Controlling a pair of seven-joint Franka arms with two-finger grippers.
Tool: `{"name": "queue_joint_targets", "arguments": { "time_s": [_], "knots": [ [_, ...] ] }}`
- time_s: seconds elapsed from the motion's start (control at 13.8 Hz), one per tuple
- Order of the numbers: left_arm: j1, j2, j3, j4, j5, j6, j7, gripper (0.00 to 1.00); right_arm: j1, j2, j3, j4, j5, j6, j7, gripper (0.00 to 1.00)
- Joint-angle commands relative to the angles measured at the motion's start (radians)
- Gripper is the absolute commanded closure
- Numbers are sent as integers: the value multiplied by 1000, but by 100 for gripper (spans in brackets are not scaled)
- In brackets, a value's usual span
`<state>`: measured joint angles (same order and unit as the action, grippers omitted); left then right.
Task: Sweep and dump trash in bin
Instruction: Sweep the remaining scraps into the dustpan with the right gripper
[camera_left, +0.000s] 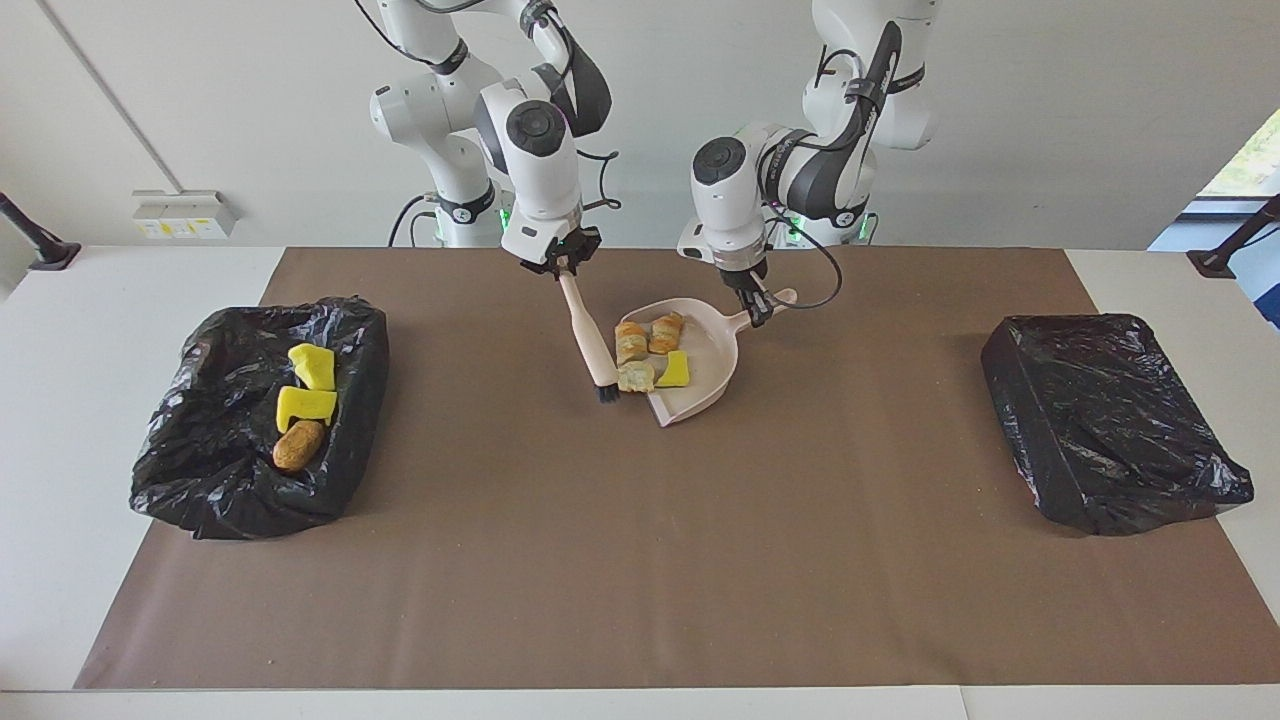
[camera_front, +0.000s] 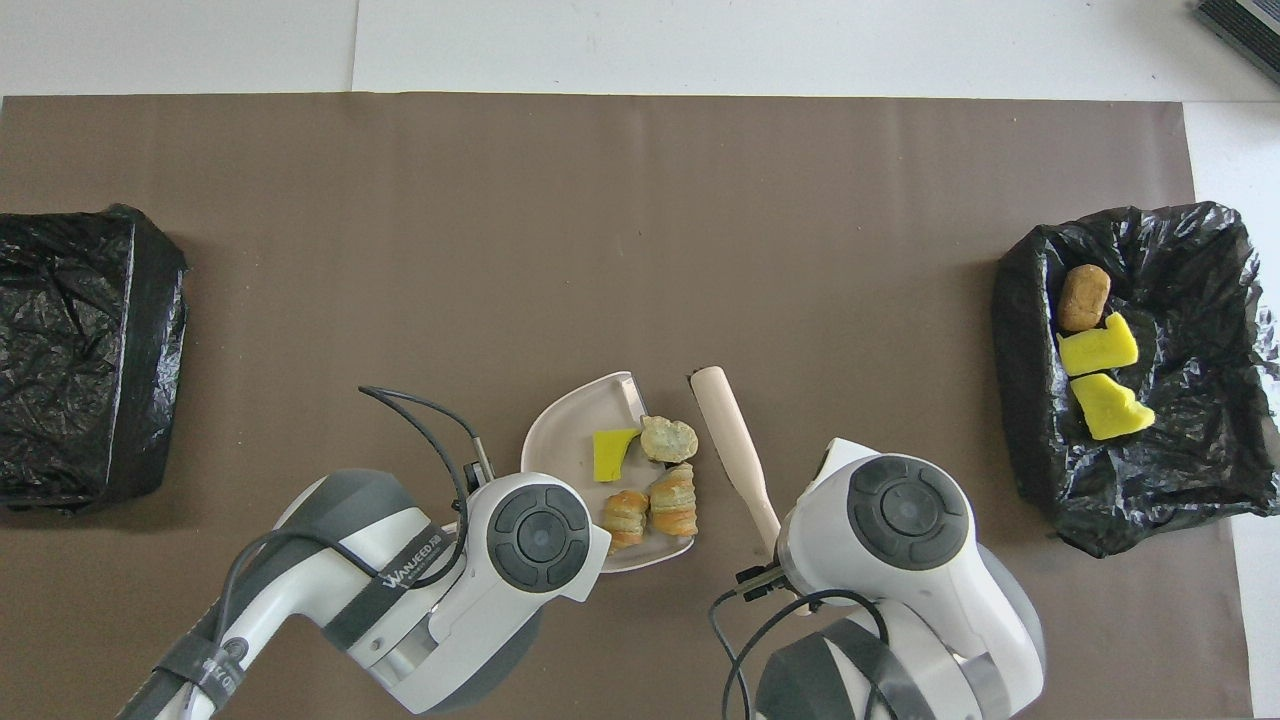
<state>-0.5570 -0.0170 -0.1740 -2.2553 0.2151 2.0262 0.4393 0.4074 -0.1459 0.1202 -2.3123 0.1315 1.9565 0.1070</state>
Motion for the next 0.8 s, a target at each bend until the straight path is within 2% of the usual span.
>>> {"name": "queue_joint_targets", "arguments": {
  "time_s": [0.0,0.22,0.51,0.73],
  "knots": [
    [-4,-23,8,-29,9,32,-19,100,7,124,10,53,-15,64,-27,100],
    [-4,-23,8,-29,9,34,-19,100,54,109,12,25,38,70,46,100],
    [-3,-21,8,-29,9,34,-19,100,116,66,15,-9,264,68,72,100],
    [-1,-21,8,-29,9,39,-19,100,111,48,13,-5,252,50,86,100]
  ]
}}
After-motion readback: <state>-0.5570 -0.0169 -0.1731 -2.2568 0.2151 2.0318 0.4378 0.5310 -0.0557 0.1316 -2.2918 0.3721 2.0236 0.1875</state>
